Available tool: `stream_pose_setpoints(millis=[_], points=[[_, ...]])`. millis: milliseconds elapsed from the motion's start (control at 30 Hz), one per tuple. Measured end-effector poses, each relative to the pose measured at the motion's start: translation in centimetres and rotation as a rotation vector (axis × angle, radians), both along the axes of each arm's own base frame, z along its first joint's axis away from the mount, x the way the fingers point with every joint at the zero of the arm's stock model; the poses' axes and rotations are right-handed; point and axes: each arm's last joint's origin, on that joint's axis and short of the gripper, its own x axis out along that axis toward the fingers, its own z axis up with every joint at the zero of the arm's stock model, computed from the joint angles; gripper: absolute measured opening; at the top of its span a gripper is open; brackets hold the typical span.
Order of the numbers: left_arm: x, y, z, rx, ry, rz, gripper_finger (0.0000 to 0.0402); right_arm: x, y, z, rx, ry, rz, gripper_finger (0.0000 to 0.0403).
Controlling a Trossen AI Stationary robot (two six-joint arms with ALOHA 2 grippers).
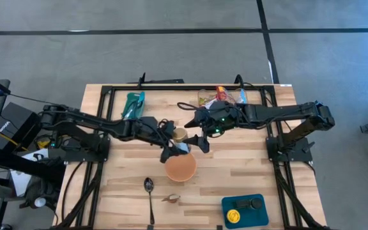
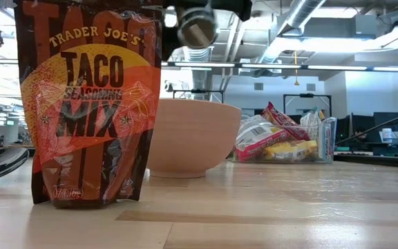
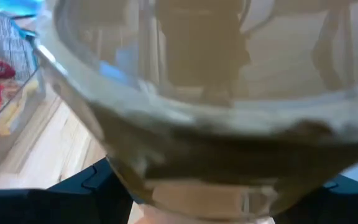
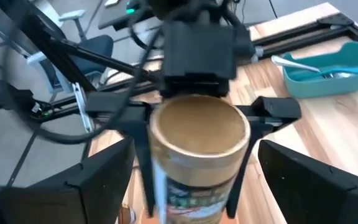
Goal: Pick & Place Food Item
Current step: Put the golden seasoning bottle into the dark blue bin
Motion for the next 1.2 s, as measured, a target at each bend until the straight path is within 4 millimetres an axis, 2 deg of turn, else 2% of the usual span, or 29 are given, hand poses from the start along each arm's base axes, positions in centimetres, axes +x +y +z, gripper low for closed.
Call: stream_pose_setpoints(millis=[200,300,400,700,1200], points=[[1.0,-0.1,0.2,0.018,0.003,-0.008,0.0280,-0.1,0.0,-0.2,0.023,0.024,-0.012,0.0335],[1.4,-0.1,0.9,0.018,-0.025,-0.007,0.0277,-0.2,0.3,-0.4,0.022,0.048,-0.003,0.0335],[1.5,0.1,1.3,0.019,-0.036,-0.002,0.0275,0.7,0.7,-1.6,0.020,0.083,0.007,0.0335],[1.5,0.1,0.4,0.022,0.041,-0.004,0.0275,1.9,0.8,-3.1,0.051,0.114,0.046,0.0330],[1.4,0.0,0.0,0.024,0.090,-0.016,0.0281,1.9,0.3,-3.0,0.071,0.110,0.058,0.0310]])
